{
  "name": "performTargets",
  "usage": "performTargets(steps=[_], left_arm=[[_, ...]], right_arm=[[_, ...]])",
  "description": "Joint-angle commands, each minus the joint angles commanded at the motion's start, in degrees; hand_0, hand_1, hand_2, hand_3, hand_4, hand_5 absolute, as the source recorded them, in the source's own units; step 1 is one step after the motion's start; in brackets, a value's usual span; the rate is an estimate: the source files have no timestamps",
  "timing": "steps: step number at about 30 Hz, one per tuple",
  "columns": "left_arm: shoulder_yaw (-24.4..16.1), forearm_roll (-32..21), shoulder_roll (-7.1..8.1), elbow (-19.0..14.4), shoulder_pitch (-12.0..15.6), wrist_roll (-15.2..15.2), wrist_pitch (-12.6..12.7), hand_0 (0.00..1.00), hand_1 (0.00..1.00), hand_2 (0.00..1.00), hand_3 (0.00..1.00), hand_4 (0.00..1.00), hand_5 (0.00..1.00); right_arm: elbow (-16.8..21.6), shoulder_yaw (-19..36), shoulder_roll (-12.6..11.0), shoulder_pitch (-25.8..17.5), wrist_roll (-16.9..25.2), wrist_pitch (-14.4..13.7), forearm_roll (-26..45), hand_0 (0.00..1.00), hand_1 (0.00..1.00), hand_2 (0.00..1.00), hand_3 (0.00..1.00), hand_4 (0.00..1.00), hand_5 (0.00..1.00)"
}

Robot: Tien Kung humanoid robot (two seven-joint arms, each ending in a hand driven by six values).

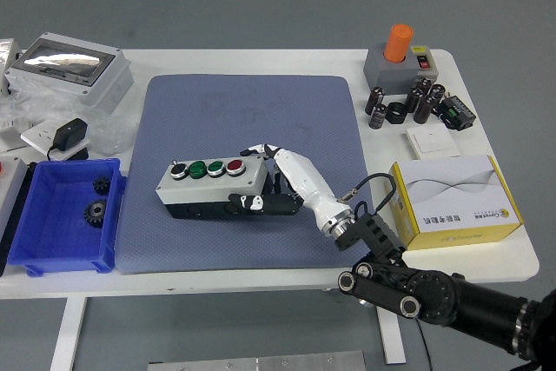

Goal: Pick up the button,place it on the desk,press the button,press the button

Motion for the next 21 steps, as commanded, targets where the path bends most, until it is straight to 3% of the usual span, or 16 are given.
performTargets(steps=[7, 8, 13, 14, 19, 20, 21], left_arm=[[0.03, -0.32, 0.01, 0.02, -0.05, -0.29, -0.17, 0.784, 0.762, 0.737, 0.815, 0.927, 0.663], [0.04, -0.36, 0.02, 0.02, -0.06, -0.31, -0.16, 0.783, 0.762, 0.735, 0.815, 0.931, 0.670], [0.03, -0.41, 0.09, 0.00, -0.13, -0.32, -0.16, 0.783, 0.762, 0.735, 0.815, 0.931, 0.670], [0.02, -0.40, 0.09, 0.01, -0.14, -0.33, -0.17, 0.782, 0.762, 0.736, 0.815, 0.935, 0.674], [-0.07, -0.31, 0.10, 0.03, -0.22, -0.41, -0.23, 0.782, 0.762, 0.736, 0.815, 0.935, 0.674], [-0.10, -0.29, 0.11, 0.03, -0.23, -0.42, -0.24, 0.782, 0.762, 0.734, 0.814, 0.936, 0.675], [-0.10, -0.31, 0.11, 0.03, -0.23, -0.44, -0.24, 0.782, 0.762, 0.734, 0.814, 0.936, 0.675]], right_arm=[[0.54, 0.05, -0.79, -0.12, -0.07, 0.93, -0.09, 0.038, 0.187, 0.225, 0.272, 0.353, 0.218], [0.49, 0.06, -0.89, -0.21, 0.00, 1.43, 0.00, 0.062, 0.205, 0.287, 0.342, 0.421, 0.194], [0.33, -0.15, -1.28, -0.38, -0.39, 3.80, -0.70, 0.062, 0.205, 0.287, 0.342, 0.421, 0.194], [0.32, -0.17, -1.31, -0.38, -0.42, 4.14, -0.81, 0.156, 0.293, 0.375, 0.461, 0.481, 0.189], [0.32, -0.10, -1.35, -0.46, -0.19, 5.81, -0.65, 0.156, 0.293, 0.375, 0.461, 0.481, 0.189], [0.31, -0.06, -1.35, -0.49, -0.14, 6.12, -0.56, 0.342, 0.492, 0.485, 0.567, 0.499, 0.193], [0.30, -0.03, -1.37, -0.52, -0.12, 6.30, -0.53, 0.342, 0.492, 0.485, 0.567, 0.499, 0.193]])
